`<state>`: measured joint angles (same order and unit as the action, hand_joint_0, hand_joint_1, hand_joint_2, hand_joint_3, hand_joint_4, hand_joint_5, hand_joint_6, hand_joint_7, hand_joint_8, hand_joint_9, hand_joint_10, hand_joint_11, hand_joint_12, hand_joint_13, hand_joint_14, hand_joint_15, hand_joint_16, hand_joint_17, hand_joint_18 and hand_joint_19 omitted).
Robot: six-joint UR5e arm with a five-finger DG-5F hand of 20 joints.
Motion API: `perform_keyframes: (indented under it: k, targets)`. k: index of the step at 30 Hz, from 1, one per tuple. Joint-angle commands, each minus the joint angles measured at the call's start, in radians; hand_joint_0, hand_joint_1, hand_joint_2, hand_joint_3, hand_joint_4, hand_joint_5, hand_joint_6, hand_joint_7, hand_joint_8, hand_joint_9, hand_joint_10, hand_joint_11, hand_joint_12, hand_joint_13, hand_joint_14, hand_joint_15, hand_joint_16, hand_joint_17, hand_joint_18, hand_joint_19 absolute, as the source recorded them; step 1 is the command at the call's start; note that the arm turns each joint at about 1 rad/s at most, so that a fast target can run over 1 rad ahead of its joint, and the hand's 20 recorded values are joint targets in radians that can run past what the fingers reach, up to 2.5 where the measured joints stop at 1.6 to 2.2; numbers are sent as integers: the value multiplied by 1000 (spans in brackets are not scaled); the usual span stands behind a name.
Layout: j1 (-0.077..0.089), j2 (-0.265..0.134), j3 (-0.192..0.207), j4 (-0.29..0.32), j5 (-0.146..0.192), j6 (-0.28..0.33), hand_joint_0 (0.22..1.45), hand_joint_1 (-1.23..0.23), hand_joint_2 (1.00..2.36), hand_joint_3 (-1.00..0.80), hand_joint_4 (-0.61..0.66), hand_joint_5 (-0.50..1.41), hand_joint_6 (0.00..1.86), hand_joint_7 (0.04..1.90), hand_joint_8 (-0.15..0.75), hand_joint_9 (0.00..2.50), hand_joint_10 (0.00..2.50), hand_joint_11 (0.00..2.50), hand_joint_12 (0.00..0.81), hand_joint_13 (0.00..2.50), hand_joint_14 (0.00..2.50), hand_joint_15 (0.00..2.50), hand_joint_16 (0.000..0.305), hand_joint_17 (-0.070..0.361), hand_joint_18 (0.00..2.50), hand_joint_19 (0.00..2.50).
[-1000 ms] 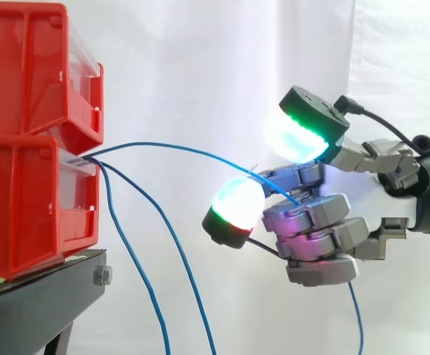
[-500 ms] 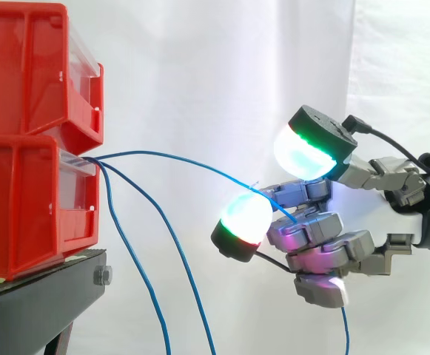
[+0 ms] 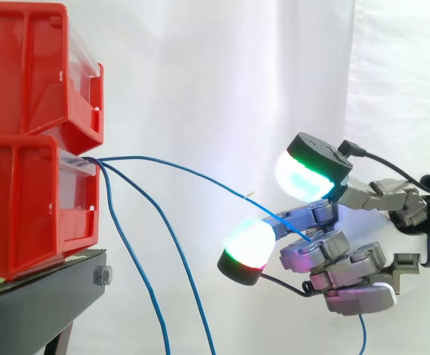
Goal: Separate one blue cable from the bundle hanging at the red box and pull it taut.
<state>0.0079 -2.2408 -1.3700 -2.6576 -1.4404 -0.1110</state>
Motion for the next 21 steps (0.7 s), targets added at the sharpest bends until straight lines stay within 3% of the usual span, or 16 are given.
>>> perform_keyframes:
  k: [1, 8, 15, 21]
  targets:
    - [3, 0, -1, 1, 17, 1, 463, -625, 1000, -500, 268, -219, 792, 760, 457, 662, 2500, 2109, 592, 1791, 2500, 1448, 248, 186, 2193, 1012]
    - [7, 0, -1, 1, 35, 1, 467, -611, 1000, -500, 264, -201, 768, 793, 460, 893, 2500, 2500, 595, 1873, 2500, 1499, 243, 183, 2313, 991]
    - [7, 1, -1, 1, 35, 4, 492, -557, 1000, -500, 245, -194, 756, 827, 474, 985, 2500, 2500, 601, 1872, 2500, 1523, 236, 177, 2292, 1002]
    - [1, 1, 2, 13, 35, 37, 566, -398, 1000, -500, 215, -186, 739, 872, 474, 1050, 2500, 2500, 619, 1849, 2500, 1560, 218, 164, 2210, 1018]
